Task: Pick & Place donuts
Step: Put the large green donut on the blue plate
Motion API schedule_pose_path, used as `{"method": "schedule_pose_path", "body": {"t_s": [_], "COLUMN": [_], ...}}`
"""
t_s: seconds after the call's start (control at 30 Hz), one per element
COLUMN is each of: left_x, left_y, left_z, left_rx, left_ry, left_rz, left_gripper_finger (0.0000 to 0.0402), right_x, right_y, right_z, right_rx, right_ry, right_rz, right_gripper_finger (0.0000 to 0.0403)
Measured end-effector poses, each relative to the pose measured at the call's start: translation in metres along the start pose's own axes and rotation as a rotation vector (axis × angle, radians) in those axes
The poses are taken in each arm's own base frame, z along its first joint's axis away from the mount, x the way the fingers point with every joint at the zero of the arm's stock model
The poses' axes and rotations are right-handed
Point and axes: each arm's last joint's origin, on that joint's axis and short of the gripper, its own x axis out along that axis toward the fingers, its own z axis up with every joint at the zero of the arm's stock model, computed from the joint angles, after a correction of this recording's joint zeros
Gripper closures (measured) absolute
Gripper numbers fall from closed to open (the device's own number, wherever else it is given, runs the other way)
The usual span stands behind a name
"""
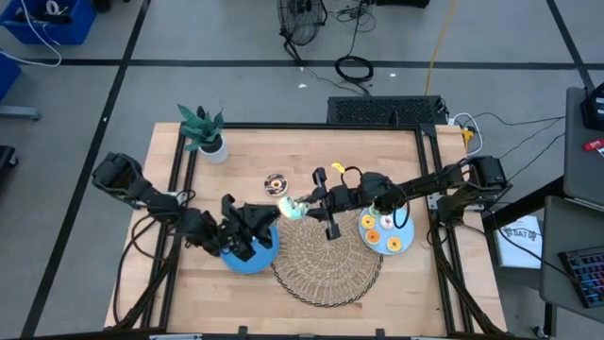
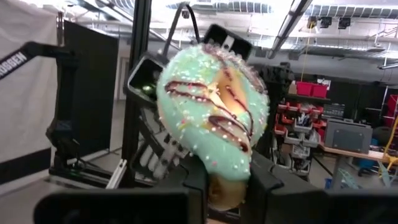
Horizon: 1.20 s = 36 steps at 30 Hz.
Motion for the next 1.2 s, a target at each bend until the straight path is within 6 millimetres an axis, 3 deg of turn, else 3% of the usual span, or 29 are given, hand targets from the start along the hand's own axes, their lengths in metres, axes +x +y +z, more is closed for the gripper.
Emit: {"method": "schedule_pose_path", "body": {"t_s": [0.37, 0.5, 0.7, 0.9, 1.03, 1.2], "left_x": [-0.005, -0.009, -0.016, -0.021, -0.020, -0.018], "left_y": [0.005, 0.021, 0.054, 0.074, 0.075, 0.072], "left_z": [0.006, 0.005, -0.002, -0.011, -0.013, -0.014], "left_rx": [-0.176, -0.331, -0.552, -0.690, -0.694, -0.660], "left_ry": [-0.035, 0.086, 0.297, 0.461, 0.516, 0.523], "left_rz": [0.019, 0.108, 0.163, 0.205, 0.211, 0.200], "left_gripper_finger": [0.0345, 0.0362, 0.0387, 0.0392, 0.0372, 0.0367], "right_x": [0.000, 0.001, 0.019, 0.036, 0.050, 0.071], "right_y": [0.004, 0.013, 0.033, 0.040, 0.041, 0.045], "right_z": [-0.005, -0.015, -0.022, -0.060, -0.098, -0.124], "right_rx": [-0.011, -0.109, -0.292, -0.358, -0.352, -0.348], "right_ry": [0.048, 0.161, 0.384, 0.489, 0.547, 0.557], "right_rz": [0.014, 0.056, 0.079, 0.108, 0.122, 0.135], "right_gripper_finger": [0.0361, 0.0362, 0.0362, 0.0362, 0.0362, 0.0362]}}
